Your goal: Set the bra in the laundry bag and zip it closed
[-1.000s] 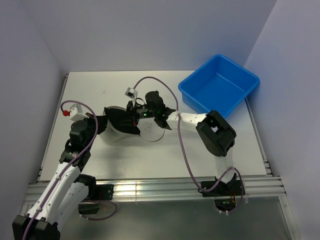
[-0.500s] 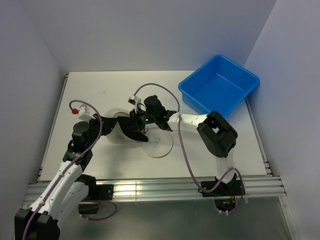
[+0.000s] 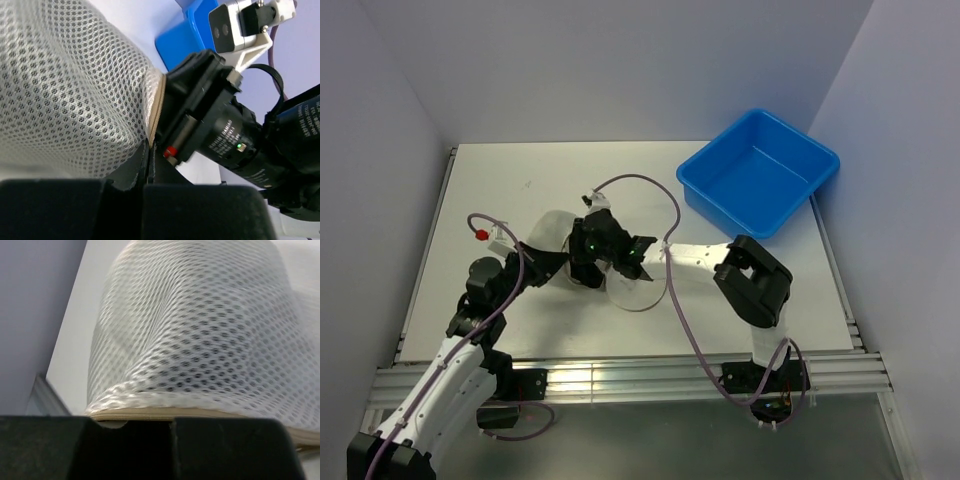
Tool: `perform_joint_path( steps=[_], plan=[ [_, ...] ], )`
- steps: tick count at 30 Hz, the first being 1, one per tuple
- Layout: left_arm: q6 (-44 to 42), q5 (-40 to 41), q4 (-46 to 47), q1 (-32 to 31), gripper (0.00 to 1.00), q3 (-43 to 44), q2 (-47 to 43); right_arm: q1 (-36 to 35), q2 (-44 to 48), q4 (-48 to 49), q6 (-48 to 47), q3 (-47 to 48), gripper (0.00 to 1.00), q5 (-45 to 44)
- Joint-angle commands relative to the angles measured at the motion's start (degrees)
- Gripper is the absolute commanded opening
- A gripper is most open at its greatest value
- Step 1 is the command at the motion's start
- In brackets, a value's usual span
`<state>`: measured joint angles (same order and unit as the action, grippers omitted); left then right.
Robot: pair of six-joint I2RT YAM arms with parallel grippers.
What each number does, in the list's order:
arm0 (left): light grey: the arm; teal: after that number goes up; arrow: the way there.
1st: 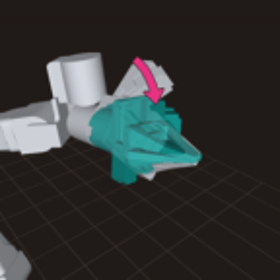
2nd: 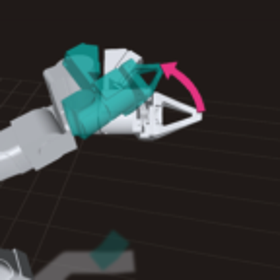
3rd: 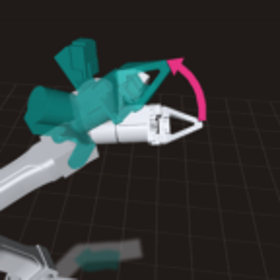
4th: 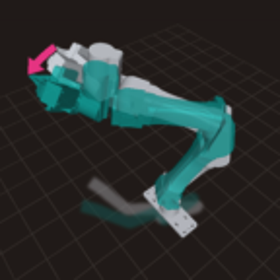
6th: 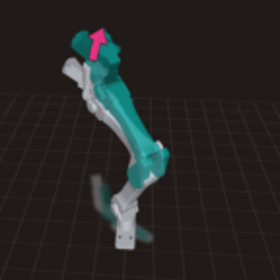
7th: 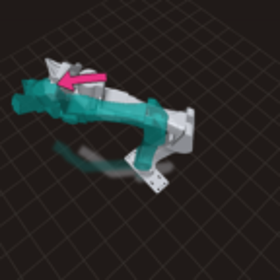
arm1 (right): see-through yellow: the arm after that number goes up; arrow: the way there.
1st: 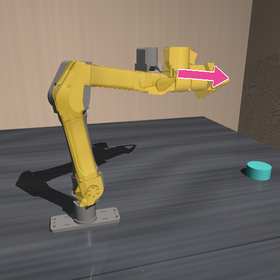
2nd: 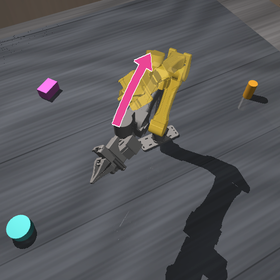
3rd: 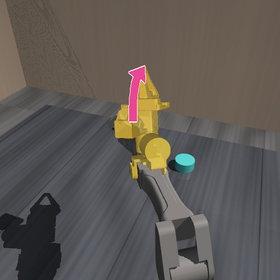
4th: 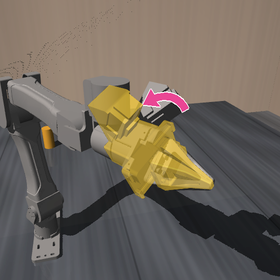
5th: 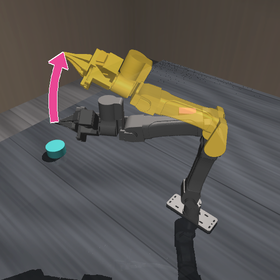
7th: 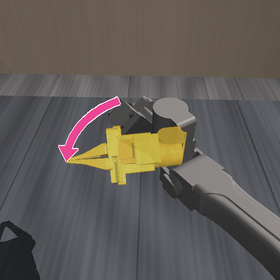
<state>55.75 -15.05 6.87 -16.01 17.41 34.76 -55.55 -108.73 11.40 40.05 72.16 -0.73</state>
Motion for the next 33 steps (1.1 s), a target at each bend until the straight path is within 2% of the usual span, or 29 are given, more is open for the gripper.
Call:
perform_joint_path(
  steps=[1, 4, 10, 17, 18, 20, 21, 22, 25, 27, 28, 33],
  plan=[
    [4.4, -5.1, 3.3, -0.5, 0.0, -0.6, -0.6, -2.0, -2.5, 2.9, 8.1, 3.0, 0.0, -17.8],
    [6.3, -5.1, 3.0, -0.5, 0.0, -0.6, -1.5, -2.4, -4.6, 2.0, 11.3, 3.2, 0.0, -21.4],
    [11.2, -9.7, 7.1, -0.5, 0.0, -0.7, -0.6, -1.9, -4.5, 0.5, 11.2, 4.7, 0.0, -29.4],
    [16.6, -8.9, 8.9, -0.5, 0.0, -0.8, -2.3, -1.7, -5.5, -3.5, 8.2, 8.1, 0.0, -27.5],
    [17.4, -8.9, 10.1, -0.5, 0.0, -1.2, -2.0, -1.8, -5.3, -2.8, 6.8, 6.9, 0.03, -27.1],
    [19.0, -8.6, 13.6, -0.5, 0.0, -2.0, -0.4, -1.9, -3.1, -2.2, 6.7, 2.7, 0.17, -26.3],
    [19.6, -8.3, 14.6, -0.5, 0.0, -3.2, 0.6, -1.9, -1.9, -1.9, 5.7, -0.1, 0.26, -26.4],
    [20.2, -8.2, 16.3, -0.5, 0.0, -3.7, 1.1, -1.8, 0.4, -2.1, 4.8, -1.2, 0.4, -26.3],
    [19.4, -7.5, 16.9, -0.5, 0.0, -4.0, 3.0, -1.6, 4.5, -4.0, 0.6, -4.0, 0.61, -26.2],
    [19.7, -7.6, 18.4, -0.5, 0.0, -4.0, 3.7, -1.4, 5.9, -7.4, -2.0, -4.6, 0.69, -24.6],
    [19.3, -7.5, 18.3, -0.5, 0.0, -3.7, 3.9, -1.2, 7.3, -8.3, -2.6, -5.0, 0.77, -24.0],
    [16.2, -4.6, 13.7, -0.5, 0.0, -2.3, 2.2, -0.5, 11.9, -14.6, -5.4, -7.5, 0.94, -19.3]
  ],
)
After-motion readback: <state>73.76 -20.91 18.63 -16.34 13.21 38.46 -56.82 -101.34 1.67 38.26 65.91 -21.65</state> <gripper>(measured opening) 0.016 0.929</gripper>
